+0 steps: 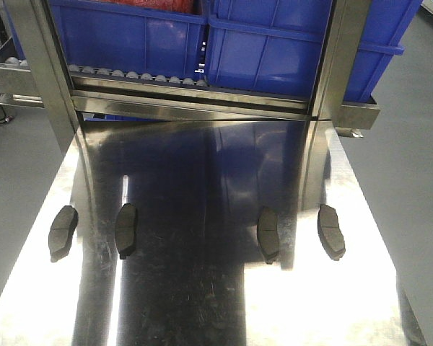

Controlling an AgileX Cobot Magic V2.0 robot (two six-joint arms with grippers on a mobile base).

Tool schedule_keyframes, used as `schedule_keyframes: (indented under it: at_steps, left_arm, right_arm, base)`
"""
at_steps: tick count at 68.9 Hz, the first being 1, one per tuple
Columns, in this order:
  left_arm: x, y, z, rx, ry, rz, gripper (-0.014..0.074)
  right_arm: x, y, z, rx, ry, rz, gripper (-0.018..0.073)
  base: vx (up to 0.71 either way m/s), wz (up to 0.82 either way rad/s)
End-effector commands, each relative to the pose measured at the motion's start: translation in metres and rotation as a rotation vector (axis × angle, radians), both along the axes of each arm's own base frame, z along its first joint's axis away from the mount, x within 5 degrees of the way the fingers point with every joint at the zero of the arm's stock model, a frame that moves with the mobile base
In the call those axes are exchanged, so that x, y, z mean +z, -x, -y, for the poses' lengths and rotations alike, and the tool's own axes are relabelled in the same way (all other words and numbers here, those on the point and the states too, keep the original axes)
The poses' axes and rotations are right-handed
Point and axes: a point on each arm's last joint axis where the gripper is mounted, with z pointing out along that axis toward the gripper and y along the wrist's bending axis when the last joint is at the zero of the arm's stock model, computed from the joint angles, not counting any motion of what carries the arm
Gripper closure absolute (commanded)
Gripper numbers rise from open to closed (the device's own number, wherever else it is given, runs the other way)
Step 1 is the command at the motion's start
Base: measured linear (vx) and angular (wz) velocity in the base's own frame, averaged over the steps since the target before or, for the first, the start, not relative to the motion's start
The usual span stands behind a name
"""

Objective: Move and align brake pads A on conveyor

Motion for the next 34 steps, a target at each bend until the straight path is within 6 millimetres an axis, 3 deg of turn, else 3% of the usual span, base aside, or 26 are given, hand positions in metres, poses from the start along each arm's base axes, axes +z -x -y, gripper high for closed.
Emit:
schedule_keyframes:
  at_steps: [1,15,26,34]
  left_arm:
    - [0.0,0.0,0.0,0.002,0.01,0.067,0.0602]
    - [0.013,0.002,-0.001,0.006,0.015,0.174,0.0602]
    - [0.053,0.009,0.0,0.001,0.043,0.259,0.0602]
    - [0.079,0.008,0.0,-0.003,0.043,0.212,0.0602]
  right_arm:
    - [0.006,0.001,0.0,-0.006,0.007,0.077,0.0569]
    - [0.006,0.001,0.0,-0.006,0.007,0.078,0.0569]
    - [0.006,0.001,0.0,-0.006,0.007,0.077,0.0569]
    - [0.006,0.001,0.0,-0.006,0.007,0.077,0.0569]
  base:
    - [0.0,0.0]
    - [0.0,0.0]
    - [0.0,0.0]
    - [0.0,0.0]
